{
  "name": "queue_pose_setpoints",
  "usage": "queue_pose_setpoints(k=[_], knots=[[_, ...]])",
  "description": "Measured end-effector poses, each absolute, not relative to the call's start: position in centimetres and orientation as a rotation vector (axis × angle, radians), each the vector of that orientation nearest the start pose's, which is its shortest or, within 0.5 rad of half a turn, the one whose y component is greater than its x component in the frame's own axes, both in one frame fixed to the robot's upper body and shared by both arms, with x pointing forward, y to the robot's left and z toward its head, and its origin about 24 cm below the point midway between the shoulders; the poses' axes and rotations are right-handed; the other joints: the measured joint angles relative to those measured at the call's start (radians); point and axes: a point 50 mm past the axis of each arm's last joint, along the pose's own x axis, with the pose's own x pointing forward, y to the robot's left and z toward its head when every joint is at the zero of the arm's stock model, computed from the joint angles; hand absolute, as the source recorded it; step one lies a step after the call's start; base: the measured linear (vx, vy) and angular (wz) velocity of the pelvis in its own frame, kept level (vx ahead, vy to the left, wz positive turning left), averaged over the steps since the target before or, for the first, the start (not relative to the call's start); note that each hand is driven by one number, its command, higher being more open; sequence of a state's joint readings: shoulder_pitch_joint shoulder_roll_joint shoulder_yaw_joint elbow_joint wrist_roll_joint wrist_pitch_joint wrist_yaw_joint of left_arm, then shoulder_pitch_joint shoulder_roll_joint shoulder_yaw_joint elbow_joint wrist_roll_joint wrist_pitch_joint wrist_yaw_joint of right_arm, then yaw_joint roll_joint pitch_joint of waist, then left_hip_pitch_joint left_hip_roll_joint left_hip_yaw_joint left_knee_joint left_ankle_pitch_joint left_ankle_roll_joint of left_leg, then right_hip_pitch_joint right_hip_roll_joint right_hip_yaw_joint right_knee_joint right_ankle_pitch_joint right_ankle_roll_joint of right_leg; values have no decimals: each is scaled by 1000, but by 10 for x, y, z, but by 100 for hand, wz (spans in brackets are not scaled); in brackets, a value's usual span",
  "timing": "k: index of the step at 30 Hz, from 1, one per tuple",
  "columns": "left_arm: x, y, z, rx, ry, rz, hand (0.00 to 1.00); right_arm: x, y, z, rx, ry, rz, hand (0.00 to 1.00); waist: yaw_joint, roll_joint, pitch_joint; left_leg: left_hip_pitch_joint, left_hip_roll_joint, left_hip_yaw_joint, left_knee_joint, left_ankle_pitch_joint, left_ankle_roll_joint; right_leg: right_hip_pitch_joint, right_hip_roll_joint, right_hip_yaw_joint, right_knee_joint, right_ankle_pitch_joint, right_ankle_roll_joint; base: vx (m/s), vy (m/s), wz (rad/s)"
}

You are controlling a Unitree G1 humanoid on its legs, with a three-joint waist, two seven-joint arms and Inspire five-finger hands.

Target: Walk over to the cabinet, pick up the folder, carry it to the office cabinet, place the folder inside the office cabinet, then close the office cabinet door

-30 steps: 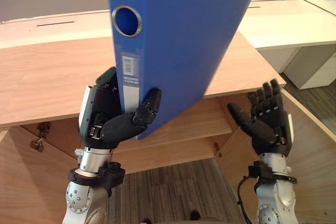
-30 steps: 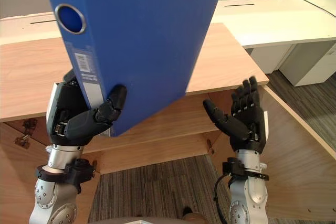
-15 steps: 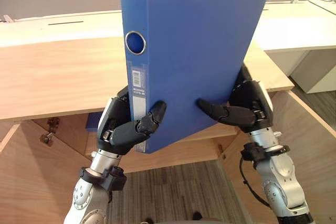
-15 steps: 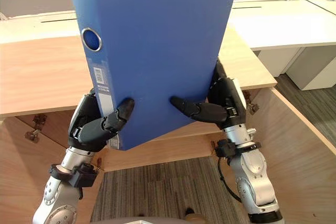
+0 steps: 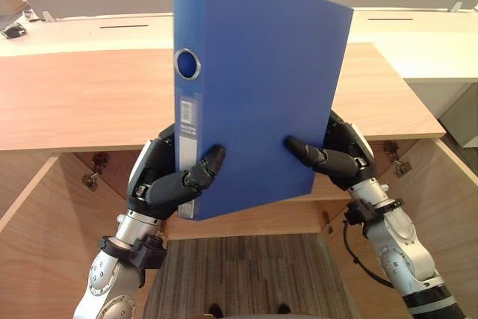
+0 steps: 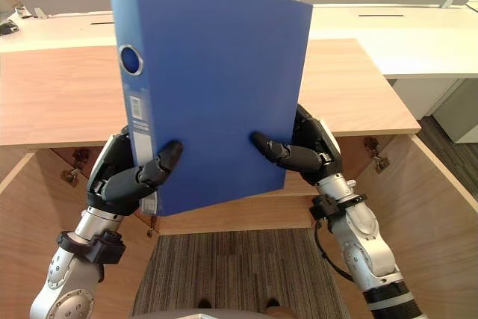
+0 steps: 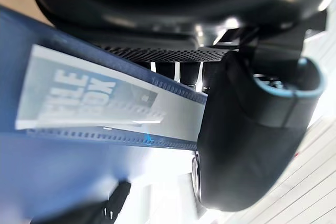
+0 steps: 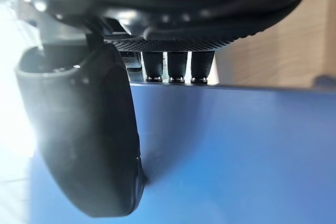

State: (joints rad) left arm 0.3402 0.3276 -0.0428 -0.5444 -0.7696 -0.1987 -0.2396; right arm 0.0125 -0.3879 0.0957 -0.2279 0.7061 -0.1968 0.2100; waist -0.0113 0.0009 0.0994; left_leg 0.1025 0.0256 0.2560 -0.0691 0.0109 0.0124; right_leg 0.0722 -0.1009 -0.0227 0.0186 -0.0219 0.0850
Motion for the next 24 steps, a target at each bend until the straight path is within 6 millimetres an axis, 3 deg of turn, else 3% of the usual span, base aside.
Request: queue_pose_setpoints(k=[6, 14, 19, 24], knots=[[175, 189, 123, -401, -496, -105, 100, 235, -156, 142, 332, -532, 310, 0, 24, 1, -2, -2, -4, -14, -3, 7, 2, 4, -5, -12, 0, 0, 0, -32, -22, 7], [158, 222, 111, -256, -485, 309, 100, 234, -164, 156, 345, -630, 184, 0, 26, 6, -5, -6, -9, -52, -18, 26, 5, 11, -8, -45, 1, -1, -1, -37, -28, 15], [140, 238, 66, -272, -285, 534, 100, 224, -172, 172, 343, -740, 149, 0, 28, 9, -7, -12, -8, -65, -21, 31, 2, 13, -9, -59, 0, -2, -2, -35, -28, 8], [130, 237, 32, -261, -111, 576, 100, 223, -171, 174, 343, -755, 157, 0, 28, 8, -7, -17, -9, -72, -24, 37, -1, 12, -9, -67, 0, -7, -6, -48, -30, 5]])
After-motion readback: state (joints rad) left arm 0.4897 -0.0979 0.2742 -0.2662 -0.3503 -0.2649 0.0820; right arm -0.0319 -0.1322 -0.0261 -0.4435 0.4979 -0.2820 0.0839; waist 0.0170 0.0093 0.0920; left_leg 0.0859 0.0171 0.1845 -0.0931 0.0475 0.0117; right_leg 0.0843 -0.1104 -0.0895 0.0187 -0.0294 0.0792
